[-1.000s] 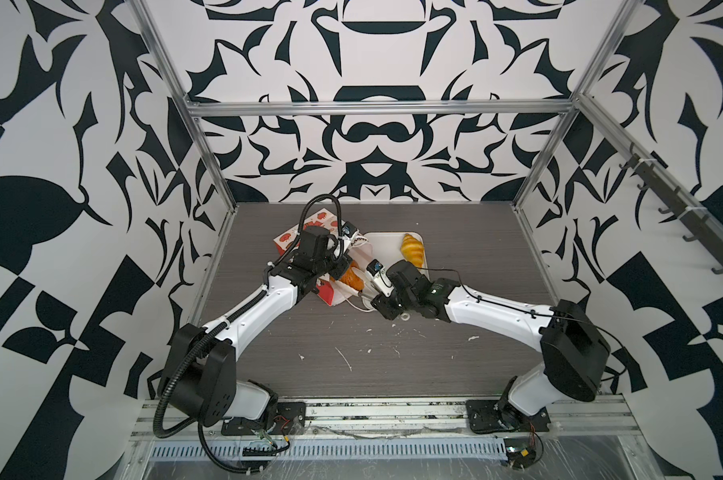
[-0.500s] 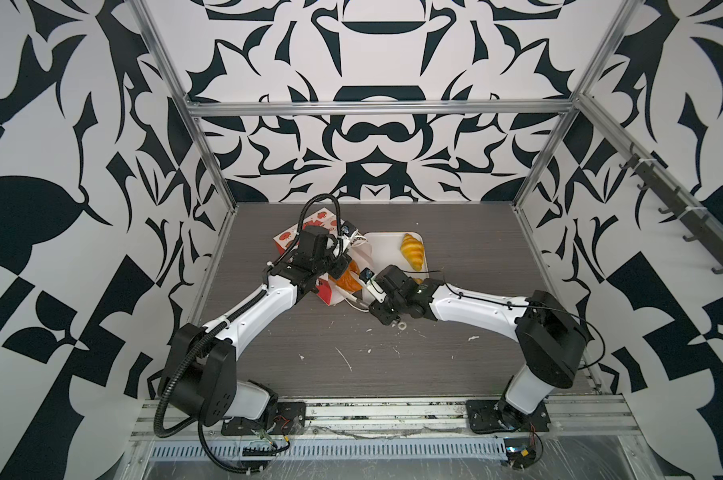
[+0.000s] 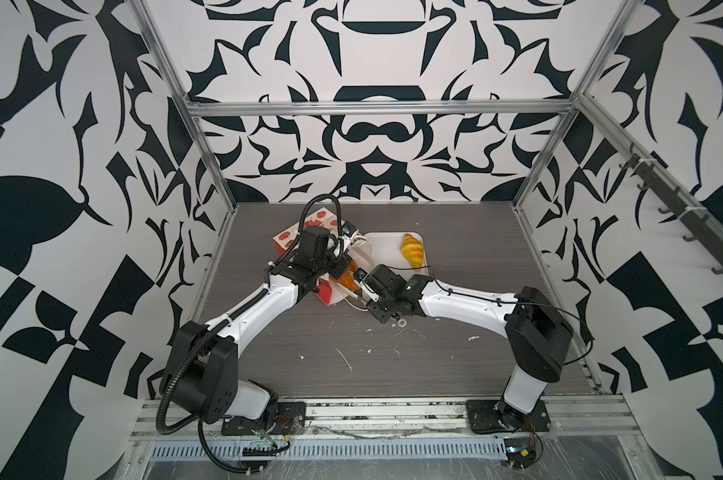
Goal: Take the fake bread out of the paper bag
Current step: 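Carry the orange bread over the white tray with the right gripper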
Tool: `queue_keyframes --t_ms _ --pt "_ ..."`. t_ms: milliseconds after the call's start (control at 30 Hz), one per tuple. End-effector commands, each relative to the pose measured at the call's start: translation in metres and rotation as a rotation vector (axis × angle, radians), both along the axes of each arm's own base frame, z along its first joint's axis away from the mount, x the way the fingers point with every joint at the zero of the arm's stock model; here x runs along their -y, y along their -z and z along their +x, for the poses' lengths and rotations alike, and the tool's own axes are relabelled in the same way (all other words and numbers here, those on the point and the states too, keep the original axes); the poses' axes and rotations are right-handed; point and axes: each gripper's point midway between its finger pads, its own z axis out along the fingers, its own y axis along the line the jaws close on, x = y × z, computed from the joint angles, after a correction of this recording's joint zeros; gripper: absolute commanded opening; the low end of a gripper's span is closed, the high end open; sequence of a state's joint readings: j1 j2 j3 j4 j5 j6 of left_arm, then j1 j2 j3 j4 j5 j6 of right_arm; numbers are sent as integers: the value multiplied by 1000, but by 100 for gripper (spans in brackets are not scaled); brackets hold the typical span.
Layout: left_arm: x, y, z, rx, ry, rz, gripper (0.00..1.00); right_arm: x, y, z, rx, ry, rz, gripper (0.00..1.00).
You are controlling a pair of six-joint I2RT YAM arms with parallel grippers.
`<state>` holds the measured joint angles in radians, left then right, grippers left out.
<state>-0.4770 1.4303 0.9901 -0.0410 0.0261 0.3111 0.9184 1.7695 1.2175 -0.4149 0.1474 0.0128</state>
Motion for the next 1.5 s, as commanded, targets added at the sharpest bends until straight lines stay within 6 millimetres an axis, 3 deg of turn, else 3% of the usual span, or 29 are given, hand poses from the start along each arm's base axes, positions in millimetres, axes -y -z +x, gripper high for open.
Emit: queue_keyframes --t_ms 0,400,833,1167,1467 --pt "3 0 0 7 8 -14 0 -4 -19 6 43 -2 -5 45" --pt "1 -1 0 14 -1 -14 0 2 -27 12 77 42 -29 34" --pt "-5 -2 8 26 -56 -13 0 4 -60 4 101 56 81 27" --pt "-14 -8 26 51 -166 -29 0 22 -73 -10 100 73 112 26" --pt "-20 -11 40 59 -249 -57 0 48 -98 -26 133 113 174 25"
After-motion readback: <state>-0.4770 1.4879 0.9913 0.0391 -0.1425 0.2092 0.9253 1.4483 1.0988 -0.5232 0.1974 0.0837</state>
